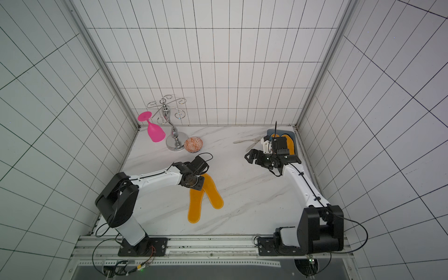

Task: Put the insoles into the storage box
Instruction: Move the insole to the center of the board.

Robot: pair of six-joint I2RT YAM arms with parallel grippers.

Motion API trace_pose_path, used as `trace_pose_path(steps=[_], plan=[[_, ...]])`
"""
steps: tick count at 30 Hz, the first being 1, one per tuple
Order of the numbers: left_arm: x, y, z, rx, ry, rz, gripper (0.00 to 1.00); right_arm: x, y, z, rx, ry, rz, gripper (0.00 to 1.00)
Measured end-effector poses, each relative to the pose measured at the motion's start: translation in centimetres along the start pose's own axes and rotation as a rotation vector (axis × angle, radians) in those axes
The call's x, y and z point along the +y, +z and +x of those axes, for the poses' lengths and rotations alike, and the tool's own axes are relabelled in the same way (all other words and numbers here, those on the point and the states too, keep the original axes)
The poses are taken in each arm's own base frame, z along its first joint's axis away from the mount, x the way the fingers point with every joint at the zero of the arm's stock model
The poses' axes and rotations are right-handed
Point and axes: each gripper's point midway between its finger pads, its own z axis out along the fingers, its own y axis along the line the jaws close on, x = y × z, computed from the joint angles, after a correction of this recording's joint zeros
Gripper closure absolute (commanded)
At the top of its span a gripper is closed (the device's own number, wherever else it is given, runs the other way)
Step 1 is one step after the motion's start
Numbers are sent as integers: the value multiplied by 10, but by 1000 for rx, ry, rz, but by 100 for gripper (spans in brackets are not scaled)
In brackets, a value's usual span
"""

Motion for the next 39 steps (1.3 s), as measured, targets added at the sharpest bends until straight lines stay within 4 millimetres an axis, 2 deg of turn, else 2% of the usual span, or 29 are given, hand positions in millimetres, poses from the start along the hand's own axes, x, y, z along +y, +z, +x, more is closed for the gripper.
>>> trace_pose_path(steps=[10,22,30,39], plan=[[4,4,19,44,51,-39,50,0,0,0,1,0,-1,1],[-4,17,0,30,77,-55,49,-1,2,1,7,3,-1,1],[-14,11,-23,-18,79,-35,49,-1,4,2,16,8,-6,1],[-22,22,-25,6,82,-17,45,1,5,3,21,12,-18,1]])
